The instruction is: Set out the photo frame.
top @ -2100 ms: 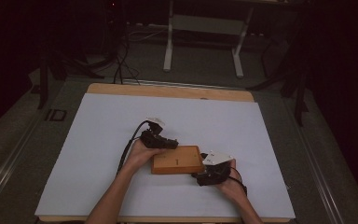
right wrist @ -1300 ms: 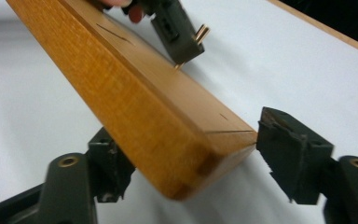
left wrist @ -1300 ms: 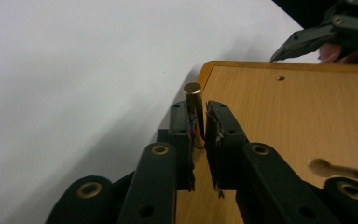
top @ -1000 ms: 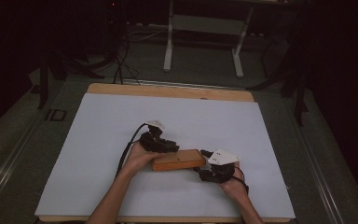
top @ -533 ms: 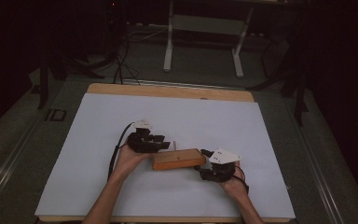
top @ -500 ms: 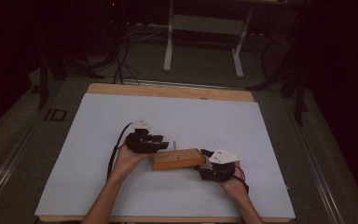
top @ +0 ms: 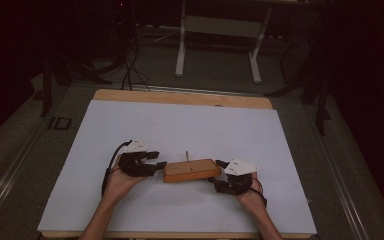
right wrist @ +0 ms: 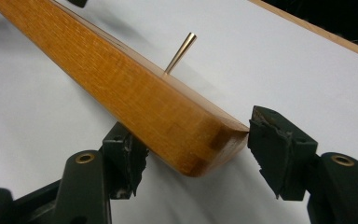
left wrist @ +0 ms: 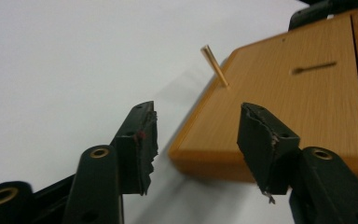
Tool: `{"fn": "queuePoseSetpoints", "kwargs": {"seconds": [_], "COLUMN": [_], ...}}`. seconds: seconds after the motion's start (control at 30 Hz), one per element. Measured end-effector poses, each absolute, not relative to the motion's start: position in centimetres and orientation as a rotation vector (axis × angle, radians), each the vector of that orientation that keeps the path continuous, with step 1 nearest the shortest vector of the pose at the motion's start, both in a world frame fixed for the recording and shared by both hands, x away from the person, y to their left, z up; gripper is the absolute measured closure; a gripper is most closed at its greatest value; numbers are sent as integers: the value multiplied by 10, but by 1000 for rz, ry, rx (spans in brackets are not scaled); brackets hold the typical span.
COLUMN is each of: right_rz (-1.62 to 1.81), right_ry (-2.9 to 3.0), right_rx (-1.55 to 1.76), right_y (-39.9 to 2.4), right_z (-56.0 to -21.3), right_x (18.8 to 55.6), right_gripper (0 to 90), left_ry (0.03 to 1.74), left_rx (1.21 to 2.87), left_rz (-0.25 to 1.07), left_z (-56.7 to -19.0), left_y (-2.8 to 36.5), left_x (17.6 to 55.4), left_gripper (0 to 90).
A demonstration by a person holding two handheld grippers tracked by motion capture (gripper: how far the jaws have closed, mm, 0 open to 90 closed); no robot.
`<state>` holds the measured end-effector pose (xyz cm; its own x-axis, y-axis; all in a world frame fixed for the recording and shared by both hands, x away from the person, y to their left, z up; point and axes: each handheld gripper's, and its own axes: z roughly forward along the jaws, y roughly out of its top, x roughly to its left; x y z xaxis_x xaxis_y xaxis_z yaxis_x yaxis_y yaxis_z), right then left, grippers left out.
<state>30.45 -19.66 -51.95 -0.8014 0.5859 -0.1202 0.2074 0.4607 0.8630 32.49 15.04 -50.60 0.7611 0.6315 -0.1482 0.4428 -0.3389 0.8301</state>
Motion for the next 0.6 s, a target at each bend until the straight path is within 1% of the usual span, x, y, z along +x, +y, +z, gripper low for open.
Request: {"fn": "queuePoseSetpoints", "kwargs": {"seconds": [0.23,0.47,0.6], "right_rz": [1285,1285,1286], "right_ry": [2312,2312,2311], "right_rx": [666,666,667], "right_y": [-197,-197,-197], "right_z": [-519,-519,-519], "right_x": [305,305,305], "right_gripper": [380,381,381], "left_ry": [823,821,804], "left_rx": [2017,2037,2079], "left_rz": [294,366,413], "left_z": [-510,-511,-513], "left_y": [157,159,157], "left_x": [313,301,292], "left_gripper": [440,384,340]}}
